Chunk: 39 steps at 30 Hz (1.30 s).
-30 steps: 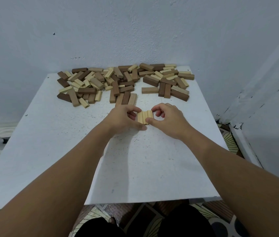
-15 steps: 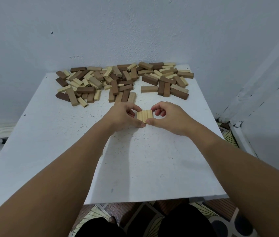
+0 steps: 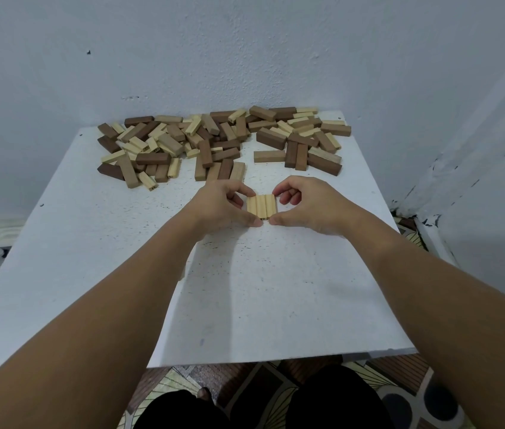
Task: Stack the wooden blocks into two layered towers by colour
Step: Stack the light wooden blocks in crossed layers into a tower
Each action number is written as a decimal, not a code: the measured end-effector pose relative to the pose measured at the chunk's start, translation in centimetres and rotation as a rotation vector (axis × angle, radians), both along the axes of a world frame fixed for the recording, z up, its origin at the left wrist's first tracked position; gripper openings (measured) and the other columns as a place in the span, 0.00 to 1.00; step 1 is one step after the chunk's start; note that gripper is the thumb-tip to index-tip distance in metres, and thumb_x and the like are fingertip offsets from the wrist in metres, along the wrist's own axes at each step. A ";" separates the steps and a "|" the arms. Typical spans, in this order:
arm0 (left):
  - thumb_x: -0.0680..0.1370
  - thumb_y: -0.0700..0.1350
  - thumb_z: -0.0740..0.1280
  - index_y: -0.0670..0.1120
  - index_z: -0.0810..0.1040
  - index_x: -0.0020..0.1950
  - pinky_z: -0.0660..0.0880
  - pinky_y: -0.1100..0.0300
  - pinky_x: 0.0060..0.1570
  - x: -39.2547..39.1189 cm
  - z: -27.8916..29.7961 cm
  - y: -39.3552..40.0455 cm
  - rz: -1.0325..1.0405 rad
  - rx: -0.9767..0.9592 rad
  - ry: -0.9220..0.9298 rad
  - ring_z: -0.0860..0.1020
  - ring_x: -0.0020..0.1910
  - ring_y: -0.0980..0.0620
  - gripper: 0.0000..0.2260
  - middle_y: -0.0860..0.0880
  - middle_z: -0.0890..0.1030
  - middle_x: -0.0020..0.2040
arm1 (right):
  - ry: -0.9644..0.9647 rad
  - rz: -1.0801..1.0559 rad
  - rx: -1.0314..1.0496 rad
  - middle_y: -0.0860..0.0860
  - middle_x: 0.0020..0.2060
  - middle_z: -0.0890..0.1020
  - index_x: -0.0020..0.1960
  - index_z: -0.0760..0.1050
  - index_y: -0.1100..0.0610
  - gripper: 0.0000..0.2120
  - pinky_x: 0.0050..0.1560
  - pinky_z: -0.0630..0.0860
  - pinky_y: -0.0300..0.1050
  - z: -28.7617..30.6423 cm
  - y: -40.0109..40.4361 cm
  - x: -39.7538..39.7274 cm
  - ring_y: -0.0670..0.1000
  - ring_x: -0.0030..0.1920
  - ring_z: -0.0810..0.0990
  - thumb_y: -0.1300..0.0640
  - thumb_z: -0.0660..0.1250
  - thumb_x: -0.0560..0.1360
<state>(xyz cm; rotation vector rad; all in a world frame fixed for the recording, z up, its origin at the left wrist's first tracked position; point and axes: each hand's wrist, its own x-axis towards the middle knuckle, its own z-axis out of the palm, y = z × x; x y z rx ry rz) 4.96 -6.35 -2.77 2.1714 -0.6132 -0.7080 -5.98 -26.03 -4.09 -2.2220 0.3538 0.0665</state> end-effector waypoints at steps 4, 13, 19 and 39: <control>0.62 0.48 0.87 0.55 0.83 0.59 0.74 0.59 0.47 0.1 -0.1 0.2 0.003 -0.008 0.009 0.78 0.47 0.51 0.27 0.49 0.79 0.50 | 0.003 -0.006 0.008 0.43 0.50 0.80 0.61 0.78 0.46 0.27 0.43 0.74 0.38 -0.1 0.0 0.0 0.47 0.49 0.78 0.48 0.84 0.65; 0.63 0.48 0.87 0.56 0.84 0.61 0.74 0.60 0.46 0.1 -0.3 0.2 0.002 -0.004 0.012 0.77 0.45 0.53 0.28 0.49 0.79 0.50 | 0.005 0.010 0.036 0.44 0.50 0.80 0.60 0.78 0.44 0.27 0.43 0.73 0.38 0.0 -0.2 -0.1 0.45 0.47 0.76 0.48 0.84 0.65; 0.63 0.48 0.87 0.56 0.85 0.61 0.74 0.60 0.47 0.2 -0.3 0.2 -0.002 0.005 0.007 0.77 0.47 0.52 0.28 0.48 0.80 0.51 | 0.007 0.005 0.016 0.45 0.49 0.80 0.57 0.78 0.47 0.26 0.43 0.74 0.39 0.2 0.1 -0.1 0.46 0.47 0.77 0.47 0.86 0.64; 0.63 0.48 0.86 0.57 0.84 0.63 0.75 0.59 0.50 0.1 -0.1 0.2 0.004 -0.007 0.038 0.77 0.48 0.51 0.29 0.49 0.78 0.51 | 0.000 0.030 -0.005 0.44 0.51 0.77 0.69 0.78 0.42 0.34 0.52 0.77 0.47 0.1 0.4 -0.1 0.46 0.51 0.74 0.45 0.84 0.65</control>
